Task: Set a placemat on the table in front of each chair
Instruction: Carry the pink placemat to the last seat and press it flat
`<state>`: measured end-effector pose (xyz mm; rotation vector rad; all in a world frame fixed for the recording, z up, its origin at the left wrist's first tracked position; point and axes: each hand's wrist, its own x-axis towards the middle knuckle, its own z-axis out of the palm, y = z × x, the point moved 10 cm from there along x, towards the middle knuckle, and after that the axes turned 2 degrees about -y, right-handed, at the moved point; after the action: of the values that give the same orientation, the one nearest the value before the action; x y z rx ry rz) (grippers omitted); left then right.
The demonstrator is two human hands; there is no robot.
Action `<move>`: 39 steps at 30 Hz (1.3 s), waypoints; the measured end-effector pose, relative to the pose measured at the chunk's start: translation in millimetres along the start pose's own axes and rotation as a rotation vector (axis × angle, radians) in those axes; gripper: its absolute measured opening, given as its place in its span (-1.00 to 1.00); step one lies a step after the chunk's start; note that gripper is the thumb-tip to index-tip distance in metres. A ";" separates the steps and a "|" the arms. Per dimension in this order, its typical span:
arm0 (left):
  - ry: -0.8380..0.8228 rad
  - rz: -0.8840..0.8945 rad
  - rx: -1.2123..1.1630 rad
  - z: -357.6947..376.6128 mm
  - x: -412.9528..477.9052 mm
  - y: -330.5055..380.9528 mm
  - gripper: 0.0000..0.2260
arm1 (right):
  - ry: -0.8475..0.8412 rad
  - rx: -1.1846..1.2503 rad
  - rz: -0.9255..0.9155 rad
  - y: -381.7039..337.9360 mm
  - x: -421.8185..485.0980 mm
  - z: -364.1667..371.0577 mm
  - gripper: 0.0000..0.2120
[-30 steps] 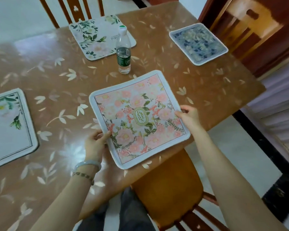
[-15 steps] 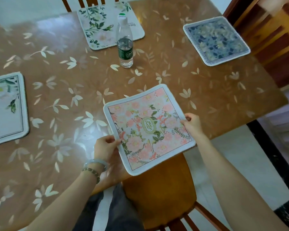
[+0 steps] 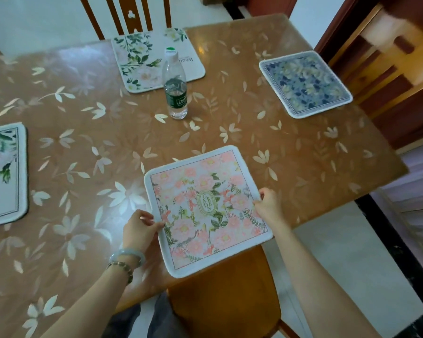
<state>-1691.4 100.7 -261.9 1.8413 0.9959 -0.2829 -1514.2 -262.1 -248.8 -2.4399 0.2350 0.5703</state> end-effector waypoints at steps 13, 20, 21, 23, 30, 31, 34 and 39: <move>-0.061 0.588 0.993 66.2 66.4 115.9 -0.34 | -0.189 -0.682 -0.685 -187.8 15.7 128.5 -0.51; -0.108 0.549 1.021 79.3 80.7 104.1 -0.27 | -0.142 -0.746 -0.660 -170.7 22.1 147.6 -0.51; -0.118 0.549 0.995 78.6 79.6 107.2 -0.30 | -0.159 -0.750 -0.671 -172.7 22.1 148.5 -0.51; -0.140 0.536 0.971 74.1 77.4 110.0 -0.33 | -0.161 -0.740 -0.669 -169.8 25.8 142.4 -0.49; -0.082 0.446 1.019 32.3 73.8 73.7 -0.23 | -0.096 -0.660 -0.474 -111.5 73.2 68.0 -0.46; -0.073 0.453 1.043 32.7 72.5 70.5 -0.20 | -0.106 -0.650 -0.461 -108.8 75.0 67.7 -0.45; -0.055 0.458 1.067 35.2 76.7 68.5 -0.26 | -0.153 -0.640 -0.423 -108.9 77.7 72.2 -0.45; -0.042 0.476 1.029 42.7 55.1 55.6 -0.28 | -0.164 -0.663 -0.387 -87.6 55.2 68.2 -0.40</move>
<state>-1605.7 82.8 -278.5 2.9013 0.3248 -0.6057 -1462.4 -152.9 -276.5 -2.9257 -0.5732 0.7500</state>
